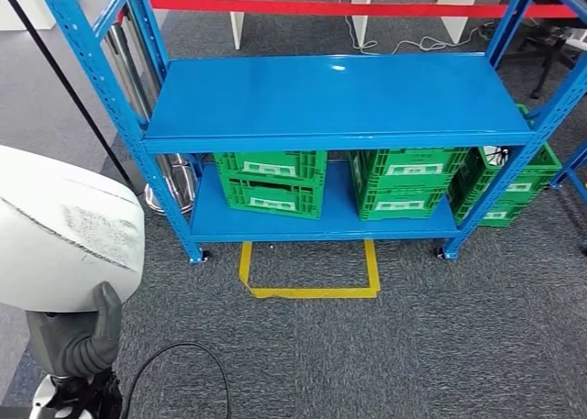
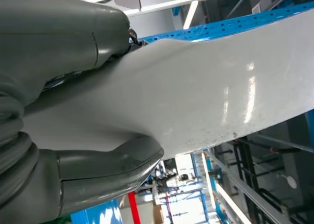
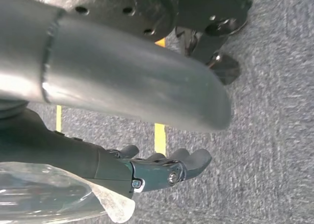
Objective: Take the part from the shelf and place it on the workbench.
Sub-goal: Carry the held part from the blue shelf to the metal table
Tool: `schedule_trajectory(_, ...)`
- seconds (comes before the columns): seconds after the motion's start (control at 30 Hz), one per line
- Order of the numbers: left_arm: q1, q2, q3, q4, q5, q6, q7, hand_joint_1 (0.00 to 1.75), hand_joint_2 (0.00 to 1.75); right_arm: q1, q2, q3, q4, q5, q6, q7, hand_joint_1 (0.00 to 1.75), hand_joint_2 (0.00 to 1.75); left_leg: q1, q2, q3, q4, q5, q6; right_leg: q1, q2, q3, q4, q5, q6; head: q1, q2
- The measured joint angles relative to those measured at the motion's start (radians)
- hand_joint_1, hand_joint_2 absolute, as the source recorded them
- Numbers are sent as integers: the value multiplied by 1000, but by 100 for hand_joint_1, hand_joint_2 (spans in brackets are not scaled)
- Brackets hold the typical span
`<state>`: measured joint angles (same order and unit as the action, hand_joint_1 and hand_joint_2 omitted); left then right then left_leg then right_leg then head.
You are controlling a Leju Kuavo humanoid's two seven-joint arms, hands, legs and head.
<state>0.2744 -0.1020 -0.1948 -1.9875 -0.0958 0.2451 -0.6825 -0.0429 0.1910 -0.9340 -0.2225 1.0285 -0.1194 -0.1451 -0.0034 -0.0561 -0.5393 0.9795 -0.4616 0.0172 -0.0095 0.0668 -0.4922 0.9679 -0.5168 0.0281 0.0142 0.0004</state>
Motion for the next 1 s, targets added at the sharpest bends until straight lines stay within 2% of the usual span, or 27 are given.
schedule_trajectory(0.07,3,0,0,0,0,0,0,175,175,1,0,0,0,0,-5,4,0,0,2,-13,-11,6,4,-12,-2,-20,0,-1,5,-11,0,0)
schedule_trajectory(0.1,4,0,0,0,0,0,0,175,175,1,1,0,0,1,-6,6,0,0,2,-8,-19,19,-5,-18,-3,-31,-1,-3,8,-17,-3,0)
schedule_trajectory(0.13,4,0,0,0,0,0,0,175,175,0,1,0,0,1,-7,7,0,0,2,5,-34,51,-26,-24,-5,-44,-2,-5,11,-22,-6,0)
schedule_trajectory(0.2,4,1,0,0,-1,0,0,175,175,1,1,-1,0,2,-7,6,0,0,4,35,-88,174,-95,-34,-5,-68,-5,-5,12,-27,-13,0)
schedule_trajectory(0.23,4,1,0,0,-1,0,0,175,175,2,1,-1,0,4,-7,4,0,0,6,41,-117,242,-125,-37,-4,-81,-6,-4,11,-28,-14,0)
schedule_trajectory(0.27,5,1,0,0,0,0,0,175,175,3,1,-1,0,5,-7,1,0,0,8,44,-135,289,-139,-40,-3,-95,-7,-4,11,-28,-14,0)
schedule_trajectory(0.3,6,1,0,0,2,-1,0,175,175,3,1,-1,0,7,-7,-3,0,0,9,47,-137,298,-133,-40,-2,-108,-8,-3,11,-28,-14,0)
schedule_trajectory(0.33,6,1,0,0,5,-2,0,175,175,3,2,-1,0,8,-7,-7,0,0,10,51,-118,266,-108,-40,-2,-120,-8,-3,11,-28,-14,0)
schedule_trajectory(0.37,7,1,0,0,7,-3,0,175,175,1,3,-1,0,8,-7,-9,0,0,10,62,-84,201,-73,-38,-2,-131,-6,-3,10,-26,-14,0)
schedule_trajectory(0.43,5,1,0,0,9,-5,0,175,175,-1,5,-1,0,8,-7,-12,0,0,4,105,-15,65,-24,-29,2,-150,-3,-1,6,-21,-14,0)
schedule_trajectory(0.47,3,1,0,0,10,-6,0,175,175,-2,6,-1,0,8,-7,-13,0,0,1,122,1,27,-15,-22,5,-160,-3,1,4,-16,-14,0)
schedule_trajectory(0.5,3,1,1,0,10,-6,0,175,175,-3,6,-1,0,8,-7,-13,0,0,-3,128,4,12,-16,-15,8,-170,-3,2,3,-12,-14,0)
schedule_trajectory(0.57,5,0,1,0,12,-7,0,175,175,-5,7,-1,0,8,-8,-14,0,0,-4,108,-3,9,-13,0,8,-184,-4,3,-1,-1,-14,0)
schedule_trajectory(0.6,5,0,1,0,13,-7,0,175,175,-7,7,-1,0,8,-8,-15,0,0,-2,98,-4,6,-9,7,6,-171,-8,11,-11,4,-14,0)
schedule_trajectory(0.63,5,0,2,0,14,-7,0,175,175,-8,7,-1,0,8,-8,-15,0,0,0,87,-6,3,-5,14,4,-146,-20,37,-30,9,-12,0)
schedule_trajectory(0.7,3,-1,2,0,15,-7,0,175,175,-7,7,-1,0,8,-8,-16,0,0,1,67,-11,2,0,24,2,-89,-77,159,-97,14,-9,0)
schedule_trajectory(0.73,3,-1,2,0,15,-7,0,175,175,-6,7,-1,0,8,-8,-16,0,0,0,55,-14,2,2,26,2,-76,-114,235,-128,14,-8,0)
schedule_trajectory(0.77,3,-1,2,0,15,-7,0,175,175,-4,7,-1,0,8,-8,-16,0,0,-2,42,-16,3,3,28,2,-71,-143,292,-145,13,-8,0)
schedule_trajectory(0.8,4,-1,2,0,15,-7,0,175,175,-2,7,-1,0,8,-8,-16,0,0,-3,28,-17,4,3,29,2,-69,-156,314,-141,12,-8,0)
schedule_trajectory(0.83,4,-1,2,0,15,-7,0,175,175,-2,7,-1,0,8,-8,-16,0,0,-4,15,-17,5,4,29,2,-66,-148,292,-115,10,-8,0)
schedule_trajectory(0.87,4,-1,2,0,15,-7,0,175,175,-2,7,-1,0,8,-8,-16,0,0,-4,1,-17,7,4,29,2,-58,-122,231,-75,6,-8,0)
schedule_trajectory(0.93,4,-1,2,0,15,-7,0,175,175,-2,7,-1,0,9,-8,-14,0,0,-5,-25,-19,13,4,25,-1,-11,-58,88,-12,-2,-8,0)
schedule_trajectory(0.97,3,-1,2,0,15,-7,0,175,175,-2,7,-1,0,10,-7,-12,0,0,-4,-37,-23,16,5,21,-2,10,-36,43,0,-5,-8,0)
schedule_trajectory(1.0,3,-2,2,0,15,-7,0,175,175,-2,7,-1,0,11,-7,-10,0,0,-3,-48,-29,18,7,15,-2,22,-25,23,0,-8,-9,0)
